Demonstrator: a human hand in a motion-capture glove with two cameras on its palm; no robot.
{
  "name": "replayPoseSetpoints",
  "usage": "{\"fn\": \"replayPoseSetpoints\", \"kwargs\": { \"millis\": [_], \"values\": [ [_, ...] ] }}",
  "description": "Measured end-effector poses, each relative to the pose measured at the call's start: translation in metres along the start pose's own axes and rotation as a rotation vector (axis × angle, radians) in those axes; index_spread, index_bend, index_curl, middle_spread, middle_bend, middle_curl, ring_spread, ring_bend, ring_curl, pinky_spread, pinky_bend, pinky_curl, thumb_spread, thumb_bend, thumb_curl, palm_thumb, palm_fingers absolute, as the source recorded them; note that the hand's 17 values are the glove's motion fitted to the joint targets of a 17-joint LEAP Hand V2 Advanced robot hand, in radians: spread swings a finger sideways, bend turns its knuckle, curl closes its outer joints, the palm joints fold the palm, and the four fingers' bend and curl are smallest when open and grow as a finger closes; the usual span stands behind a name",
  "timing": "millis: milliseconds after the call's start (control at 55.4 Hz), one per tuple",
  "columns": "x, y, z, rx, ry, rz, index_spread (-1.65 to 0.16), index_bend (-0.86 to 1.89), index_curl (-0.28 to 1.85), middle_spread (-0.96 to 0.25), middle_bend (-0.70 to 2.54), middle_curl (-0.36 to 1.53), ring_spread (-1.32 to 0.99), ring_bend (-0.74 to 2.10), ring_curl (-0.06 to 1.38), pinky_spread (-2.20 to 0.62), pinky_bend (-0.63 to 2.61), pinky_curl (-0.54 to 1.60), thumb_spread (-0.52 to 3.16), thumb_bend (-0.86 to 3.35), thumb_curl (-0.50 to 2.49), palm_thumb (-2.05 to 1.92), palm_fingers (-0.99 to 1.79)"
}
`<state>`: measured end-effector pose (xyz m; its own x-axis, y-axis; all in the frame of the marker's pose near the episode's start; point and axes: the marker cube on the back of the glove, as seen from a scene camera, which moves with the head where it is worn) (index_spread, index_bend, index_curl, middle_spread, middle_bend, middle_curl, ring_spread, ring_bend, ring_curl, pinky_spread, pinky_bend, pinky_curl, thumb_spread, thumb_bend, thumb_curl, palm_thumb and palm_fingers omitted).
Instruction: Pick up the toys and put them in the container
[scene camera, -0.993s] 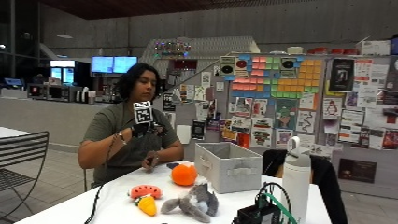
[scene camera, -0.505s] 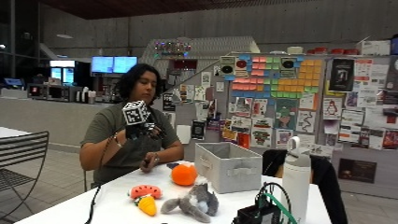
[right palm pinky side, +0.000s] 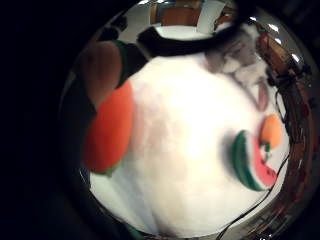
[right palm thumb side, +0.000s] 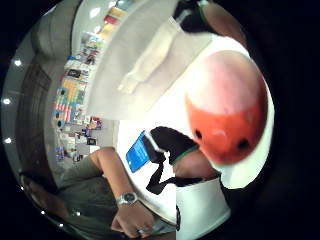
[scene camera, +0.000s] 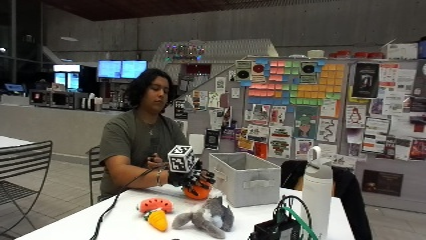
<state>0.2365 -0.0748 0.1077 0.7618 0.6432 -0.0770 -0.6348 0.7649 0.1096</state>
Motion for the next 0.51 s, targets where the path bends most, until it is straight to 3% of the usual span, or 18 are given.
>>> {"fn": "replayPoseSetpoints", "kwargs": {
  "millis": [108, 235, 325, 505],
  "values": [
    [-0.001, -0.008, 0.022, 0.067, 0.037, 0.010, -0.43, 0.15, 0.32, -0.16, 0.16, 0.27, -0.19, 0.30, 0.17, 0.00, 0.85, 0.39, 1.17, -0.02, 0.29, 0.03, 0.17],
    [-0.014, -0.006, 0.023, 0.184, 0.120, -0.015, -0.43, 0.17, 0.31, -0.22, 0.28, 0.30, -0.24, 0.58, 0.20, -0.13, 0.82, 0.34, 1.23, 0.10, 0.35, 0.27, 0.74],
    [-0.015, -0.001, 0.018, 0.278, 0.117, -0.031, -0.40, 0.08, 0.27, -0.30, 0.44, 0.37, -0.35, 0.89, 0.31, -0.30, 0.89, 0.37, 1.20, 0.16, 0.42, 0.43, 1.14],
    [-0.028, 0.037, -0.020, 0.419, -0.012, -0.011, -0.43, 0.17, 0.28, -0.42, 0.75, 0.54, -0.42, 1.19, 0.48, -0.38, 1.14, 0.50, 1.03, 0.19, 0.54, 0.60, 1.18]
  ]
}}
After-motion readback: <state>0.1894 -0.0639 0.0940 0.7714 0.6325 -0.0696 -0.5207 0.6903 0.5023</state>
